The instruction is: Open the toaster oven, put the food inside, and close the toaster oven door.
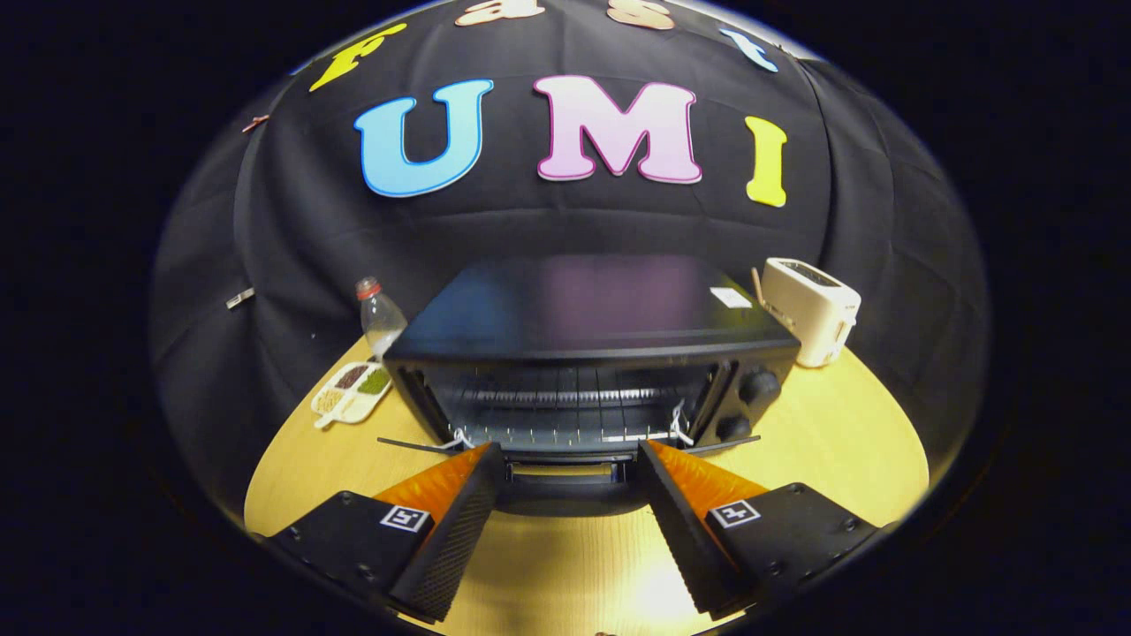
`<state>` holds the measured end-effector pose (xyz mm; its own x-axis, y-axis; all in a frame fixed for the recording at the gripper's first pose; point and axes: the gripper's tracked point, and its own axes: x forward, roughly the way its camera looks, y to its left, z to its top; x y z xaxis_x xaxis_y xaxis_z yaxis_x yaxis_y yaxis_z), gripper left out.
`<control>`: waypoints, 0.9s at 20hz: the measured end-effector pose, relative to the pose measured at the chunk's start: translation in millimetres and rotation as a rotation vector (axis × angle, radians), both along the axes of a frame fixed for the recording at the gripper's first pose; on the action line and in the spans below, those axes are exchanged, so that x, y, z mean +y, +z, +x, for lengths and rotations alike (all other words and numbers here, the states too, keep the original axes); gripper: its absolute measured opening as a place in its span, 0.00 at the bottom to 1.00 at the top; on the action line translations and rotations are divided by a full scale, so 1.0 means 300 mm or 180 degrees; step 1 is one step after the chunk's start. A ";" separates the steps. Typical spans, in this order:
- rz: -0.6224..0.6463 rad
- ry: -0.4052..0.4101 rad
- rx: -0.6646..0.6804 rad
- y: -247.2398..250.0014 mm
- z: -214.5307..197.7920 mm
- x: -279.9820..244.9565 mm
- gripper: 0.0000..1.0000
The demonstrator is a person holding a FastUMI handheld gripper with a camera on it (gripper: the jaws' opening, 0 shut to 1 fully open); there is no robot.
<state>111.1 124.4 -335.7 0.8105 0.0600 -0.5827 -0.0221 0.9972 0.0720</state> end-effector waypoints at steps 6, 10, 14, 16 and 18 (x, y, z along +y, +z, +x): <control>0.0096 0.0284 0.0649 -0.154 -0.307 0.054 1.00; 0.0158 0.0228 0.0478 -0.056 -0.304 -0.003 1.00; 0.0273 0.0135 0.0242 0.085 -0.296 -0.112 1.00; 0.0299 0.0117 0.0191 0.150 -0.311 -0.206 0.99; 0.0300 0.0064 0.0080 0.219 -0.316 -0.341 0.99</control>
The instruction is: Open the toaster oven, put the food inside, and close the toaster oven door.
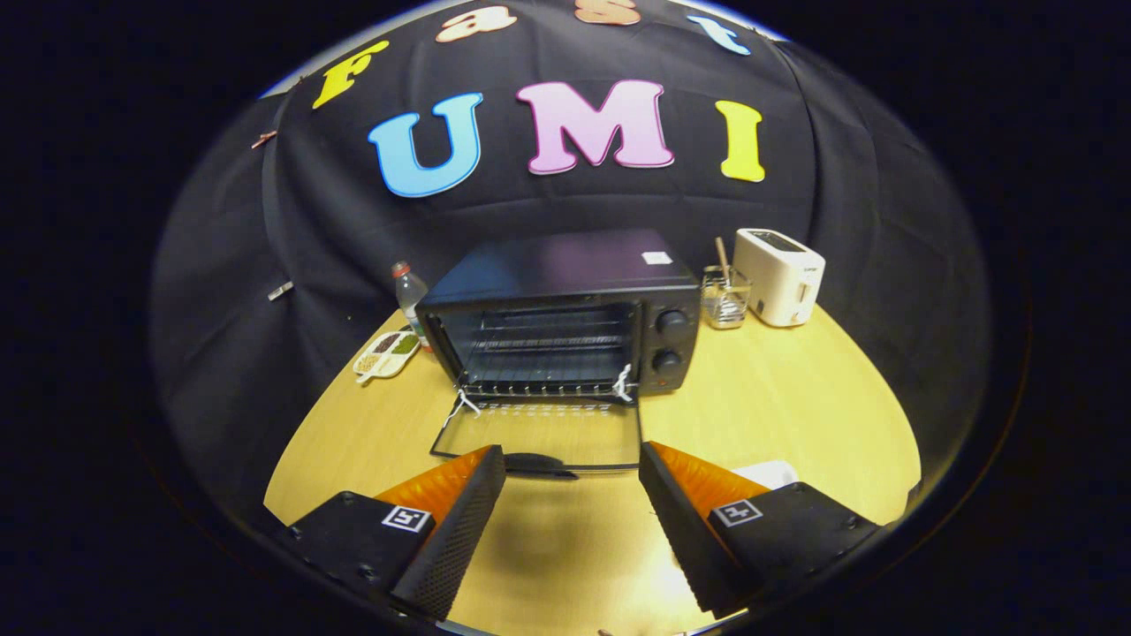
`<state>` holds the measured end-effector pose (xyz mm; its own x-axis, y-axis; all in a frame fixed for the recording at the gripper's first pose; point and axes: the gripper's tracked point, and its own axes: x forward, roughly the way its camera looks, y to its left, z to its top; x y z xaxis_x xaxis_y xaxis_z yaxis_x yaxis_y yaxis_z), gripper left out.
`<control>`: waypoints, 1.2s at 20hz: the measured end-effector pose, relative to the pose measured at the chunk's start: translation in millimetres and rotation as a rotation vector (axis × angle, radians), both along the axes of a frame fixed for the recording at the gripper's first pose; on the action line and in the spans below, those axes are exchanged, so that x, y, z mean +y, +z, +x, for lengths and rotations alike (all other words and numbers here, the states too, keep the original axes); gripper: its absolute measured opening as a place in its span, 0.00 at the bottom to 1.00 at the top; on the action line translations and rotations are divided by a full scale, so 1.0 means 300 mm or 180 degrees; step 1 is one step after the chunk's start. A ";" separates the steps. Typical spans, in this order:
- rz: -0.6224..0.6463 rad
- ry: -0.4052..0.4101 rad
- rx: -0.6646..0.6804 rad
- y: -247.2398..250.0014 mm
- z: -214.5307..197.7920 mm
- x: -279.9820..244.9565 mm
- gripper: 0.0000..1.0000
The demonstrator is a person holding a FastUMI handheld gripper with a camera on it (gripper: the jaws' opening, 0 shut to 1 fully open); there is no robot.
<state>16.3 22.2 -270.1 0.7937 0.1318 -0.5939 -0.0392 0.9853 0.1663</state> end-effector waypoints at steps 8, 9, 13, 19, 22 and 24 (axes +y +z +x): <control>0.0236 -0.0027 0.0601 -0.123 -0.113 -0.549 0.96; 0.0275 -0.0001 0.0765 -0.172 -0.123 -0.595 0.96; 0.0485 0.0089 0.1337 -0.374 -0.134 -0.689 0.82; 0.0220 0.0338 0.1880 -0.608 -0.152 -0.736 0.78; 0.0010 0.0339 0.1997 -0.662 -0.152 -0.741 0.66; -0.0083 0.0343 0.2046 -0.674 -0.150 -0.742 0.66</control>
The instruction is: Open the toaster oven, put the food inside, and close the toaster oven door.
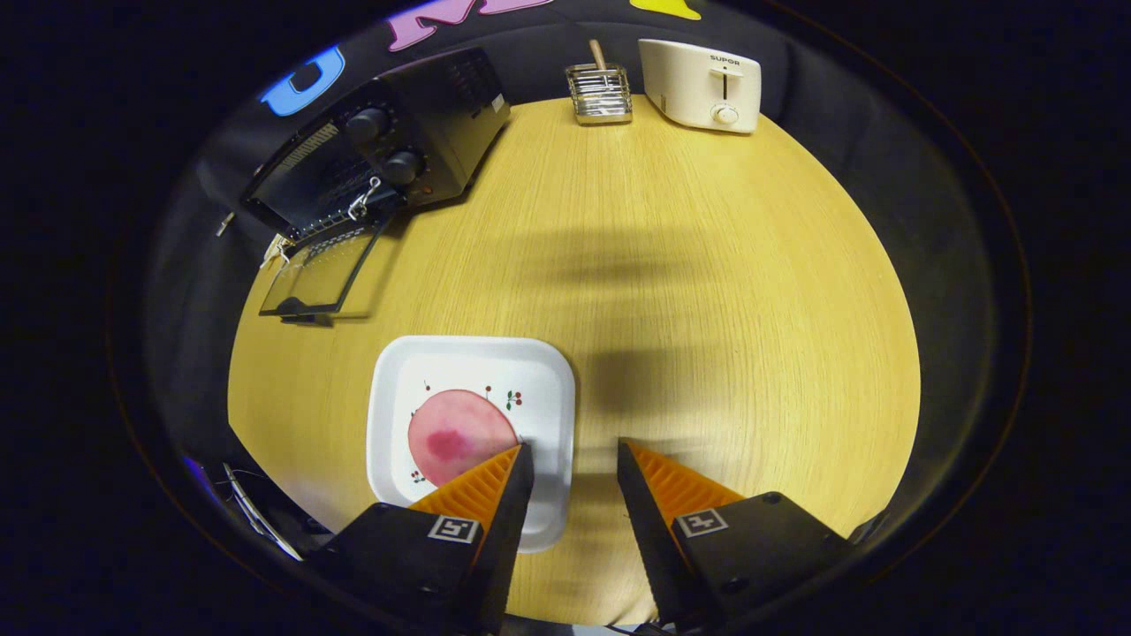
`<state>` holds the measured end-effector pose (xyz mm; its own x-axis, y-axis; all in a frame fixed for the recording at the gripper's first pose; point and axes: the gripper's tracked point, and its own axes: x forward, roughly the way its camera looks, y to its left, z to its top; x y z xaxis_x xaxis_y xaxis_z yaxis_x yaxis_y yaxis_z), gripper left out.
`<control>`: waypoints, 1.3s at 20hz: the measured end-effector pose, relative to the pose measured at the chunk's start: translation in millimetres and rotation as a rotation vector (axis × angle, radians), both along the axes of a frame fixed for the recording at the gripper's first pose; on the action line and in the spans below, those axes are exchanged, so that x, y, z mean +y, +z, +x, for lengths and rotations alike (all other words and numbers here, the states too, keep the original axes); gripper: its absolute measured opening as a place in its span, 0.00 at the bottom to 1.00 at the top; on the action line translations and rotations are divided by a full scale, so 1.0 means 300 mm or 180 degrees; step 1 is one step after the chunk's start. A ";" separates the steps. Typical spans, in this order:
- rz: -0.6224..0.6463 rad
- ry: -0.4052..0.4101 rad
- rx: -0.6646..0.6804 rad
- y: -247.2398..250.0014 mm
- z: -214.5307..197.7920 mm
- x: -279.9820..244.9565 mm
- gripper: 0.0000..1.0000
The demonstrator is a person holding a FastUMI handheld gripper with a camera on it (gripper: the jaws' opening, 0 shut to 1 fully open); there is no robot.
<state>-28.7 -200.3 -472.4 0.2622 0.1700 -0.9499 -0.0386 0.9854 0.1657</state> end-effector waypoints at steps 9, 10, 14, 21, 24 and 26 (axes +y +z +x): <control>-0.0022 -0.0163 0.0292 -0.050 0.009 0.024 0.29; 0.0092 -0.0235 0.0433 -0.004 0.005 0.027 0.10; 0.0464 -0.0377 0.0431 -0.014 0.024 0.043 0.10; 0.1782 -0.1391 0.0758 0.009 -0.036 0.149 0.10; 0.1891 -0.1523 0.0711 0.025 -0.038 0.146 0.05; 0.1938 -0.1514 0.0656 0.042 -0.032 0.156 0.05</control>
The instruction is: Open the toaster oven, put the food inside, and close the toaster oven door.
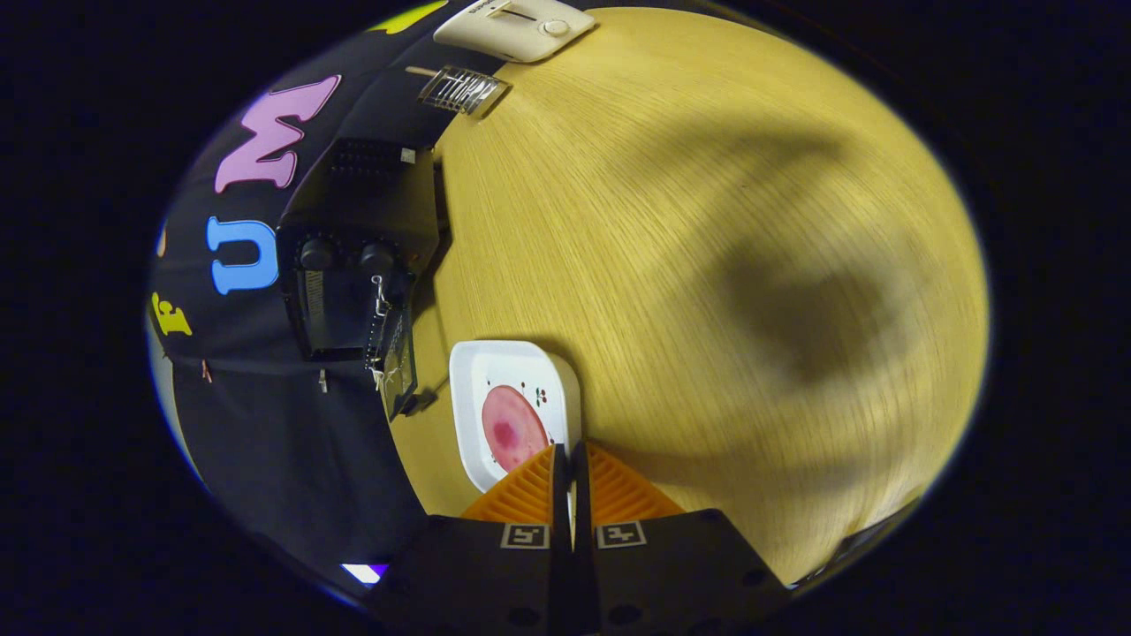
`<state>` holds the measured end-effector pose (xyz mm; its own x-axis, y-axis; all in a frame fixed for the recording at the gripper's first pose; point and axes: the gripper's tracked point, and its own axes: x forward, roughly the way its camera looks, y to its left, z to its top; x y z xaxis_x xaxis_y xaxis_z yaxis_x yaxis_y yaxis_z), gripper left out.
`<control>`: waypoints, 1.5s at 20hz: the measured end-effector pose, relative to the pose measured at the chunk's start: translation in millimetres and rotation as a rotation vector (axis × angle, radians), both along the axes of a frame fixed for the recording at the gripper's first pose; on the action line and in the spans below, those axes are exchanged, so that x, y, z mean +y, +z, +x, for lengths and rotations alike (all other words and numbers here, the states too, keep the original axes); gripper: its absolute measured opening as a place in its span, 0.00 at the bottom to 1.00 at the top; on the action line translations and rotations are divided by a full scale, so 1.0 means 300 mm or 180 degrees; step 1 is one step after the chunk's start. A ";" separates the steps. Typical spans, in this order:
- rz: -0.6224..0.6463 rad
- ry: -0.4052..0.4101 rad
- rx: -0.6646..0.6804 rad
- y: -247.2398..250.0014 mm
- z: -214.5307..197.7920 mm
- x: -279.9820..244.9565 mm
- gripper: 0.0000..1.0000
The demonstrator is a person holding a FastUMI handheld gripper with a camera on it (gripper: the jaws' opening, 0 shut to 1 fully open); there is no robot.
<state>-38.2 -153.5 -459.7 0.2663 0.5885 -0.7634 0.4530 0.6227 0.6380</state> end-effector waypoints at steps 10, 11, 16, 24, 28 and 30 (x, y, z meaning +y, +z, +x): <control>0.0457 -0.0743 -0.0263 0.246 0.048 0.043 0.05; 0.0474 -0.0811 -0.0287 0.274 0.045 0.066 0.05; 0.0445 -0.1103 -0.0330 0.348 0.060 0.222 0.05; 0.0213 -0.1566 -0.0363 0.369 0.170 0.483 0.05; 0.0230 -0.1749 -0.0351 0.351 0.268 0.634 0.05; 0.0265 -0.1850 -0.0330 0.343 0.316 0.694 0.05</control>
